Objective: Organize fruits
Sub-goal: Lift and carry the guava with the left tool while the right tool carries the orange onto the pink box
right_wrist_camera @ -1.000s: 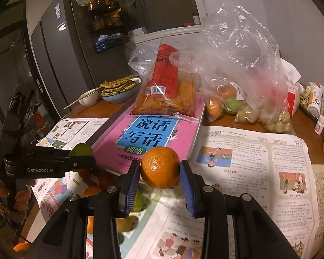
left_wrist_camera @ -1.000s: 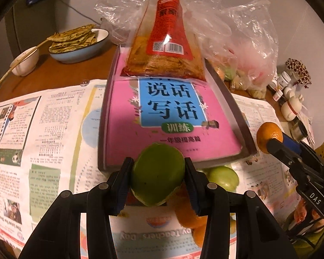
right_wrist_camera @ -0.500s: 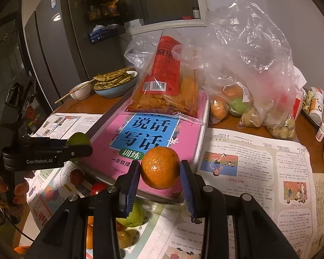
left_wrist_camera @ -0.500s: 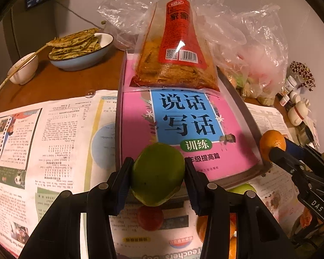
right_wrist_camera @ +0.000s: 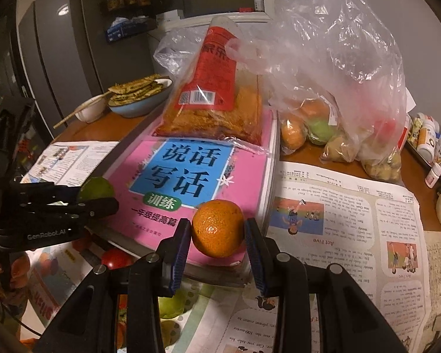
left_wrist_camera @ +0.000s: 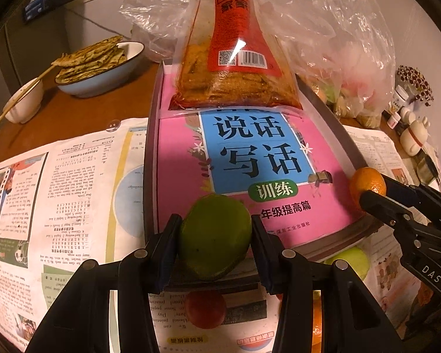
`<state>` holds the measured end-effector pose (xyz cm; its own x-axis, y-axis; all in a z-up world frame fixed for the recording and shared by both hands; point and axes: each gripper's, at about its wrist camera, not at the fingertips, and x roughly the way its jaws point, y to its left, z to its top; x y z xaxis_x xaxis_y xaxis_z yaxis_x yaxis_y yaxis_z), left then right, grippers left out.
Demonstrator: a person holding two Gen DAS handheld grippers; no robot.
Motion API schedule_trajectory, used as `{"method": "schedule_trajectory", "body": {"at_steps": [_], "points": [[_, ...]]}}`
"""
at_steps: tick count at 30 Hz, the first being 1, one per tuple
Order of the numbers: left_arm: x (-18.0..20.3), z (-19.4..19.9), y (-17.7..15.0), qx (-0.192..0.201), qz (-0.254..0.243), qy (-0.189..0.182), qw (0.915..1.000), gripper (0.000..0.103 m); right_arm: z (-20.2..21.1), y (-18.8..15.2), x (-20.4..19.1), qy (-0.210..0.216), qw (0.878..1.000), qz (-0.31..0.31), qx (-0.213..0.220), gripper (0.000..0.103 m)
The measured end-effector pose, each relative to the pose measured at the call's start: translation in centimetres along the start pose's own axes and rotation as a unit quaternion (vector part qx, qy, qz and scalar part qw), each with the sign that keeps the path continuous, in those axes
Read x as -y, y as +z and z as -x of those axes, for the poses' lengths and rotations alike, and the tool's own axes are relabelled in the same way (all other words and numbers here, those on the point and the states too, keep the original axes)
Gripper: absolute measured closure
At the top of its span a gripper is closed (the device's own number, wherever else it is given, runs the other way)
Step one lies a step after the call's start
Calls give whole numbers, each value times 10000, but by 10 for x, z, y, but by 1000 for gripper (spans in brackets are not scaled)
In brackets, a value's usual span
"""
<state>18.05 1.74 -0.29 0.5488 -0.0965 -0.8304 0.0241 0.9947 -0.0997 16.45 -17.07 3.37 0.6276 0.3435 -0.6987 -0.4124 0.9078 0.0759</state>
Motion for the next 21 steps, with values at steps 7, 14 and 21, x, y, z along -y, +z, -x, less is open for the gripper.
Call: {"method": "schedule_trajectory", "body": {"at_steps": [7,14,21], "points": [[1,0,0,40,-34,5,10000,55,-8,-4,-4,-224,9996,66,-160,65],[2,0,-1,44,-85,17,10000,55,-9,-5,-5,-282,9994,24,-180,65],[3,0,-1,42,-111,48,9999,55,-11,-6,-7,-341,9992,32,-221,65]]}}
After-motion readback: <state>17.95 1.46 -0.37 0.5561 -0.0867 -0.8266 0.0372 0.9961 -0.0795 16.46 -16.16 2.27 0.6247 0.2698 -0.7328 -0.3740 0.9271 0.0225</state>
